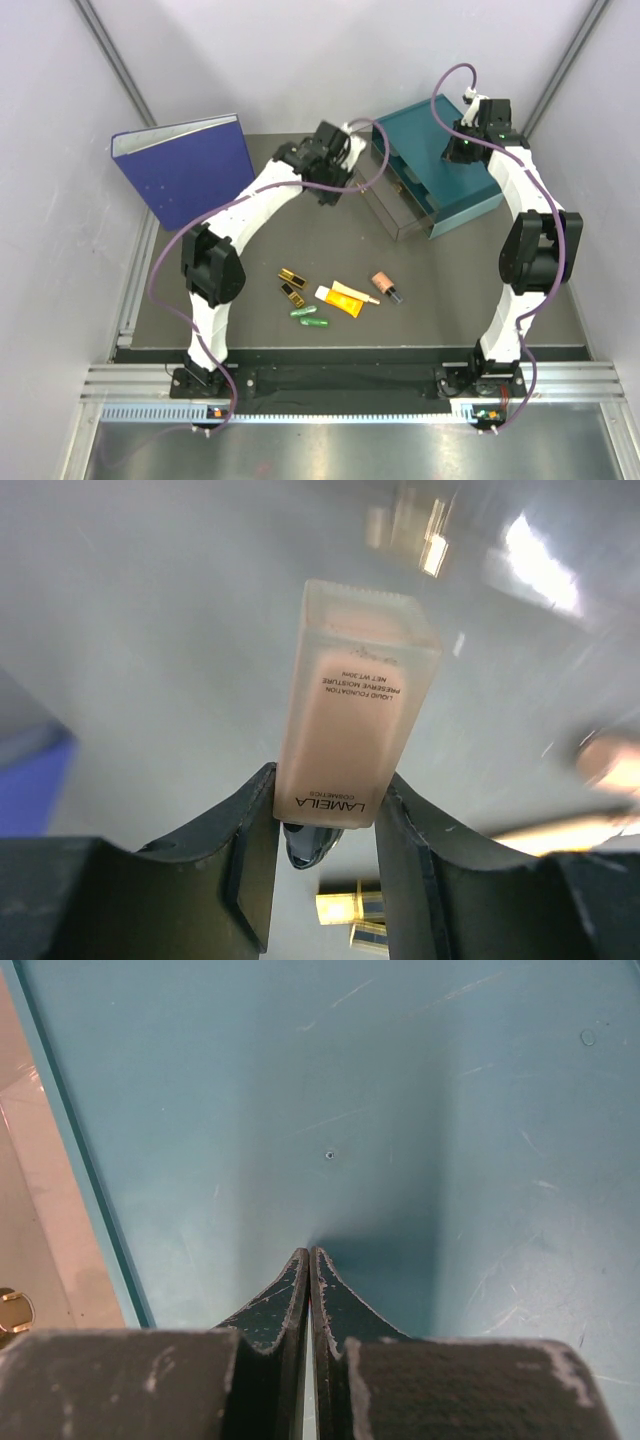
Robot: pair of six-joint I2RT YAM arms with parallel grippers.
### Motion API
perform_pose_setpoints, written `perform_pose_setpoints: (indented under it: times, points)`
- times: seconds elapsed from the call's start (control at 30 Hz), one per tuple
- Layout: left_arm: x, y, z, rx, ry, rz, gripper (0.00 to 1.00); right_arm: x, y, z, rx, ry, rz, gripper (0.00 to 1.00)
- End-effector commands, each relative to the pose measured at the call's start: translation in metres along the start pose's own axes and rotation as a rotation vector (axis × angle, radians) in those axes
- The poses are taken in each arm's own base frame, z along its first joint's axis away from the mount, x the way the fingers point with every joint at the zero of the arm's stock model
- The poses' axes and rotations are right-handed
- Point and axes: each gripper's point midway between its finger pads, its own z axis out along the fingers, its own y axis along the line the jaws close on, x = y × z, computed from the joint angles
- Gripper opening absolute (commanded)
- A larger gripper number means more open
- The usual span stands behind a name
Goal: Organize the makeup
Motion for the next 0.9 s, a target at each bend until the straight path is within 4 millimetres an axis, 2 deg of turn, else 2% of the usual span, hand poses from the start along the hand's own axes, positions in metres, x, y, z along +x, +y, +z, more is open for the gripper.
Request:
perform_pose_setpoints:
  times: [0.0,0.2,0.23,0.27,0.3,0.33,0.5,0.67,0.87]
  points:
    - [-0.058,-0.003,-0.030,0.018,-0.182,-0.032,0.00,0.066,-0.003,0.017,0.016,0.223,0.038,0.00]
    - [-0.100,-0.027,-0.040,0.131,-0.322,-0.050,0.00,0.066,-0.003,0.017,0.018,0.225,0.036,0.00]
    - [-0.102,-0.032,-0.031,0.147,-0.317,-0.045,0.00,0.065,-0.003,0.017,0.018,0.223,0.036,0.00]
    - [-0.106,-0.038,-0.030,0.167,-0.321,-0.047,0.00,0.065,-0.004,0.016,0.019,0.223,0.037,0.00]
    - [-0.119,-0.043,-0.038,0.193,-0.356,-0.059,0.00,0.066,-0.003,0.017,0.018,0.224,0.036,0.00]
    - [-0.121,-0.048,-0.030,0.210,-0.353,-0.059,0.00,0.066,-0.003,0.017,0.018,0.224,0.036,0.00]
    - [-0.150,-0.084,-0.039,0.305,-0.467,-0.010,0.00,0.066,-0.003,0.017,0.016,0.226,0.037,0.00]
    - [-0.157,-0.111,-0.033,0.345,-0.503,0.039,0.00,0.066,-0.003,0.016,0.015,0.225,0.035,0.00]
    - [-0.163,-0.133,-0.026,0.397,-0.531,0.047,0.00,0.066,-0.002,0.016,0.013,0.224,0.036,0.00]
